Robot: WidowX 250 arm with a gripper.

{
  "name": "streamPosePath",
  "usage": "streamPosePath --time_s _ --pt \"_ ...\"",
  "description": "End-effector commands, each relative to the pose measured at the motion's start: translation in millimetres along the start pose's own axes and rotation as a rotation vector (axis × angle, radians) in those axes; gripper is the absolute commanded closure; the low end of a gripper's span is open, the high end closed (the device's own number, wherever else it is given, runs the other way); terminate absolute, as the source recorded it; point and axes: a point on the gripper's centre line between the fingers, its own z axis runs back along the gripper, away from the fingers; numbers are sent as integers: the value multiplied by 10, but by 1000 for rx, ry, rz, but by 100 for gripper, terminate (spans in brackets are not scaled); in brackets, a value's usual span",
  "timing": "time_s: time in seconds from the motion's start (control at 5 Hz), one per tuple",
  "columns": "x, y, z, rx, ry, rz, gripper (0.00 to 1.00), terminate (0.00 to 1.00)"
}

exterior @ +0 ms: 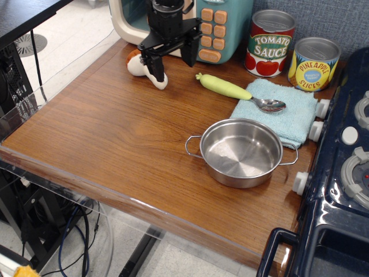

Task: Move the white and brown item to the front edge of the table in front of the microwave.

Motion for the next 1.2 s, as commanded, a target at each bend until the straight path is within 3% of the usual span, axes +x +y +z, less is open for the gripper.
streamPosePath --time_s 0.0,0.2,0.4,1.0 --pt "245 7 -68 14 -34 27 0 0" --pt "282 1 -191 45 -39 25 0 0" --pt "283 2 -175 43 -64 22 100 0" --pt "319 19 150 -8 -59 61 100 0"
